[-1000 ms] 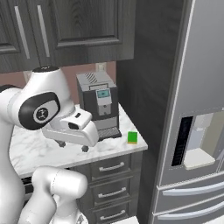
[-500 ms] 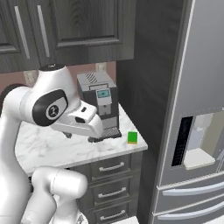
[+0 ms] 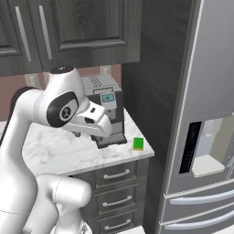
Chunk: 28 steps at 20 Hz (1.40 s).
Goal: Place the sponge inside the microwave to prepare for sanitizing.
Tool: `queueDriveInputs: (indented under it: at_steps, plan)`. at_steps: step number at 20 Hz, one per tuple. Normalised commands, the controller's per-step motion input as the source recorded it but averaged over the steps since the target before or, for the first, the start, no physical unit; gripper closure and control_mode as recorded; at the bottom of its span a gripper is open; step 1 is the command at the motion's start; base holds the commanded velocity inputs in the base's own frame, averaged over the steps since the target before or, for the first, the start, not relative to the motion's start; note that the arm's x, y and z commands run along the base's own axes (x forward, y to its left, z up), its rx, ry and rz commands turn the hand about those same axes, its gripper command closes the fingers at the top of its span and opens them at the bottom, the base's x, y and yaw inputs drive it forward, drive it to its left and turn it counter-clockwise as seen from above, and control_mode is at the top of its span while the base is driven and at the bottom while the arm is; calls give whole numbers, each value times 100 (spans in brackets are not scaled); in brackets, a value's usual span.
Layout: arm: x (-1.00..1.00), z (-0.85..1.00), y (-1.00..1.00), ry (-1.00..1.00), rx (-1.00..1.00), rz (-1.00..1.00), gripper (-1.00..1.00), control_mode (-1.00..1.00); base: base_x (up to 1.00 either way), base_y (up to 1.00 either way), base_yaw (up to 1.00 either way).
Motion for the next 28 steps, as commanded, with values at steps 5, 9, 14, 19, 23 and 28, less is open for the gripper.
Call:
queueDriveInputs:
  at_steps: [5,9,14,19,23,28]
  plan:
    - [40,-32,0,0,-1,0,-100,-100,0,0,0]
    - [23,-31,0,0,0,0,-100,-100,0,0,0]
    - [23,-22,0,0,0,0,-100,-100,0,0,0]
    - [29,-13,-1,2,0,0,-100,-100,0,0,0]
    - [51,-11,-6,1,-1,-3,-100,-100,0,0,0]
    - [33,-20,-14,0,0,-7,-100,-100,0,0,0]
